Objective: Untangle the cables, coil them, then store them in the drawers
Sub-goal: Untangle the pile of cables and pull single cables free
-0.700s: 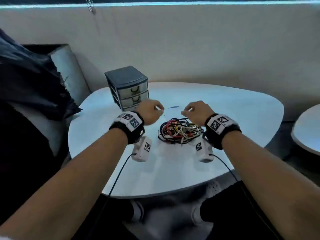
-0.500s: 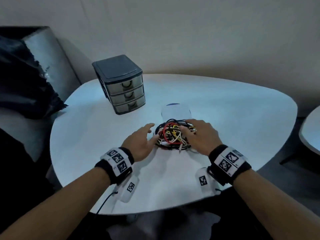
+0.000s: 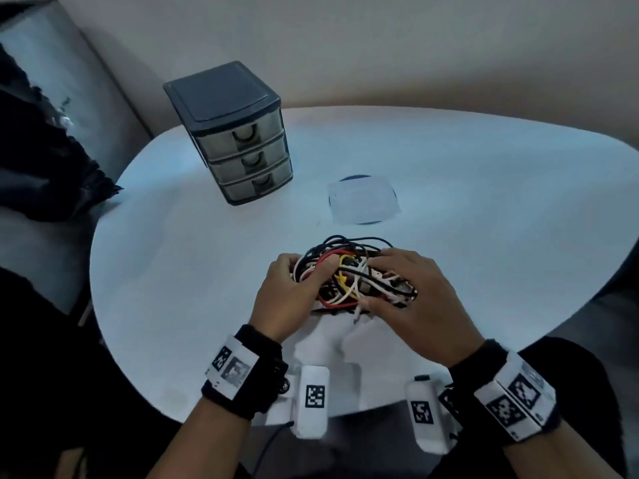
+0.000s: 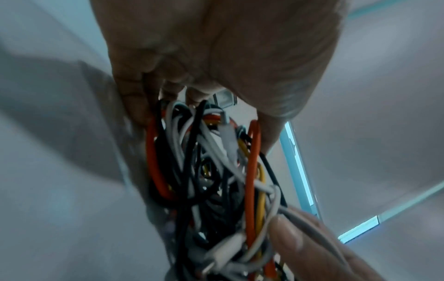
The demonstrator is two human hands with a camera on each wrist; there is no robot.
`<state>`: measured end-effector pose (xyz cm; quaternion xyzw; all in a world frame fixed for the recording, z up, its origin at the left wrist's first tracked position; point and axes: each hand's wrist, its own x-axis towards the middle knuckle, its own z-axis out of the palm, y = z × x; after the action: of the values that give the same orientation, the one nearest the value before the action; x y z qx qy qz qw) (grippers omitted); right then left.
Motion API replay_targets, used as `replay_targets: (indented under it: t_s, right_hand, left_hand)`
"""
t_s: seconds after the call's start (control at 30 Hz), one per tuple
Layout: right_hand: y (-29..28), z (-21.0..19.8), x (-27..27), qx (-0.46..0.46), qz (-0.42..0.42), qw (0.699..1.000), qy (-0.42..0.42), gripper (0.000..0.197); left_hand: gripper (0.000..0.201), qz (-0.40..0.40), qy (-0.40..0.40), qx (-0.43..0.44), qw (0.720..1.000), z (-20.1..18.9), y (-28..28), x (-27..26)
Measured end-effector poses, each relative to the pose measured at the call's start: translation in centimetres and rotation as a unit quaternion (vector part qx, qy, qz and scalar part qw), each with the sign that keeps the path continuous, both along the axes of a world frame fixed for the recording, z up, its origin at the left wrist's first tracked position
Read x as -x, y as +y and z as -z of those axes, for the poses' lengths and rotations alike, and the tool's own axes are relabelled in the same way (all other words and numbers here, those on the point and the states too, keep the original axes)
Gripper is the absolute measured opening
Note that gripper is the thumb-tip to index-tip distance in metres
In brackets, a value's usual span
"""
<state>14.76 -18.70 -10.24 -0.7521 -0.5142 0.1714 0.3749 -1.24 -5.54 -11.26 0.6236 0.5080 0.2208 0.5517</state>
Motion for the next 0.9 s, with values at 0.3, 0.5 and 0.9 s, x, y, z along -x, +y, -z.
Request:
replay_targets:
  t_s: [0.3, 0.5, 0.9]
  right_hand:
    - [-1.0, -0.7, 2.1, 0.007, -0.064, 0.995, 0.082, 0.03]
    - [-1.9, 0.0, 3.3, -0.103, 0.089, 0.986, 0.099, 0.035]
    - [-2.2, 0.7, 3.6, -0.111, 0.091, 0.939, 0.314, 0.012]
  left_hand:
    - [0.074, 0.045, -0.015, 0.057, 0.997, -1.6, -0.9, 2.4]
    - [0.057, -0.1, -0.197, 0.126, 0.967, -0.3, -1.8, 2.4]
    - [0.051, -0.011, -0.253, -0.043, 0.966, 0.5, -3.4, 2.9]
